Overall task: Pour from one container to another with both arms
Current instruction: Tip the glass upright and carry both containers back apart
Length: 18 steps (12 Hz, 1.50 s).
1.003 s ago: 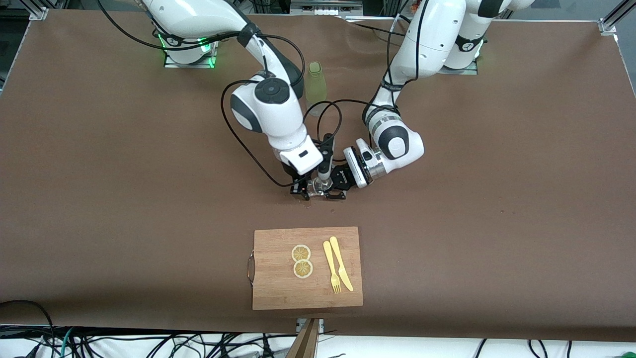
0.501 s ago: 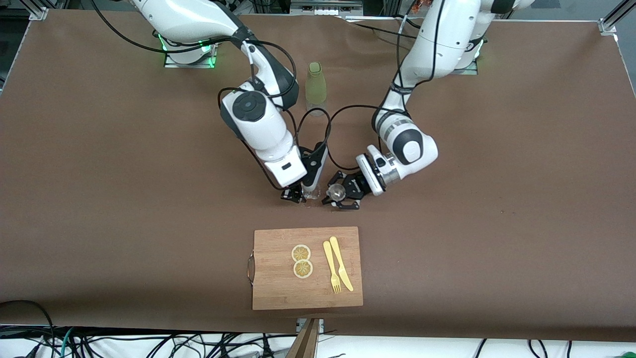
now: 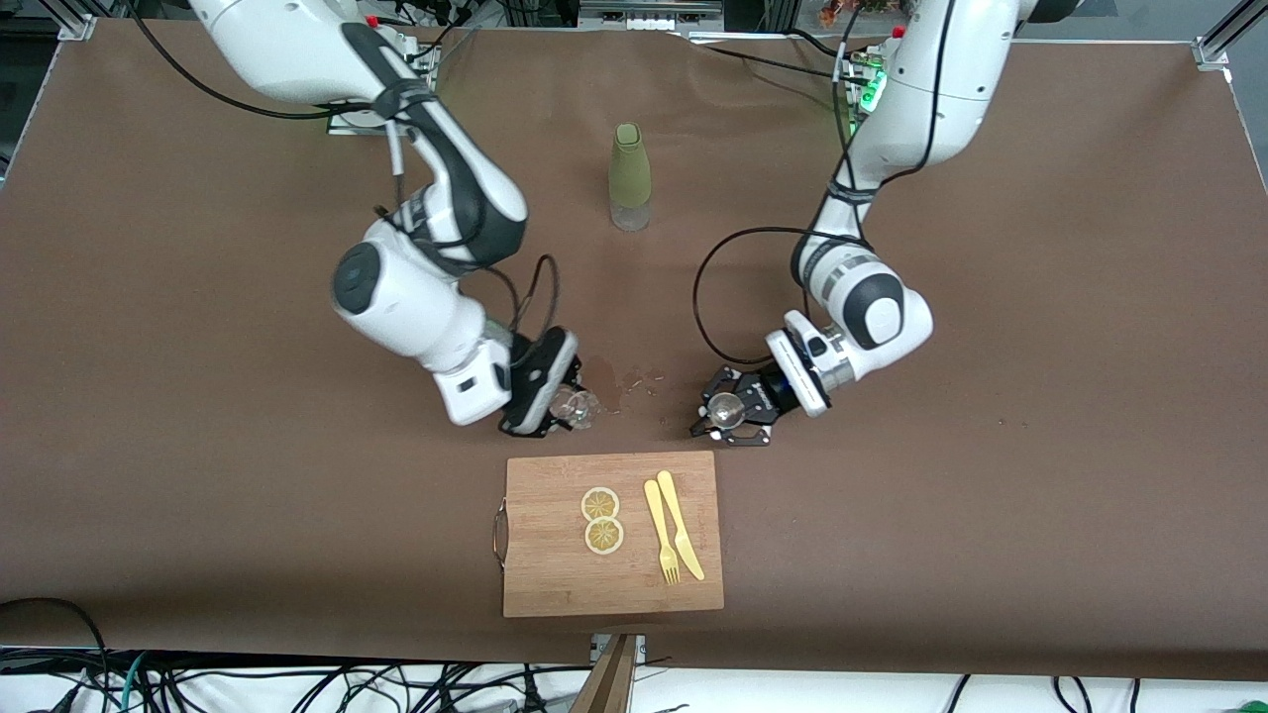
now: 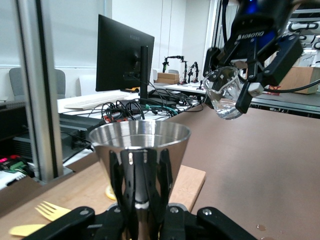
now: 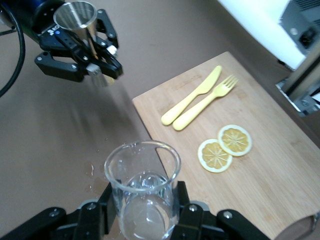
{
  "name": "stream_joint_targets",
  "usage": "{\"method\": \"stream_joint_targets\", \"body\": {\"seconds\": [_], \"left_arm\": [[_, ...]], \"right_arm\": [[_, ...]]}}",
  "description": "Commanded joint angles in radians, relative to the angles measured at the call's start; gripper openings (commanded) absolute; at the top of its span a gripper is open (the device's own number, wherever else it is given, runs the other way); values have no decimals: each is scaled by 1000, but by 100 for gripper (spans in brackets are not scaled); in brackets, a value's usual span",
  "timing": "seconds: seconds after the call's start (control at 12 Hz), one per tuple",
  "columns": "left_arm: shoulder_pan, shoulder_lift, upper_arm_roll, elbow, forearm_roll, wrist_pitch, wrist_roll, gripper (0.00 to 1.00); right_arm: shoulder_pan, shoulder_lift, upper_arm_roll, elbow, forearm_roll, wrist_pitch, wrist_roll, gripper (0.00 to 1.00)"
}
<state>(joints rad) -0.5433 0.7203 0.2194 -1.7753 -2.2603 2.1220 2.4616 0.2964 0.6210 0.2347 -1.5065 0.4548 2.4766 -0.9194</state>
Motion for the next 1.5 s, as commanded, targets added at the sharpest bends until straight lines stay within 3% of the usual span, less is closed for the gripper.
{"method": "stream_joint_targets", "body": {"seconds": [0.0,0.42,0.67,0.75,1.25,1.42], "left_arm": [[83,-50,-12,-41,99,-71,-49,0],[268,-82,-12,-79,296,-255,-98,0],[417,-76,-12,-98,448,-394,-98,0],[466,-73,-11,-99,497,-437,-98,0],[709,-25,-11,-92,725,-597,-98,0],[759,-4,-11,-89,774,-626,-86,0]], "right_arm": [[-80,-53,26,-60,158,-8,-116,27],[-218,-130,26,-190,419,-25,-283,28],[-330,-130,25,-213,649,-131,-508,28],[-359,-130,23,-227,685,-163,-592,28],[-549,-96,15,-329,703,-303,-1019,28],[-580,-54,-46,-348,703,-385,-1224,28]]}}
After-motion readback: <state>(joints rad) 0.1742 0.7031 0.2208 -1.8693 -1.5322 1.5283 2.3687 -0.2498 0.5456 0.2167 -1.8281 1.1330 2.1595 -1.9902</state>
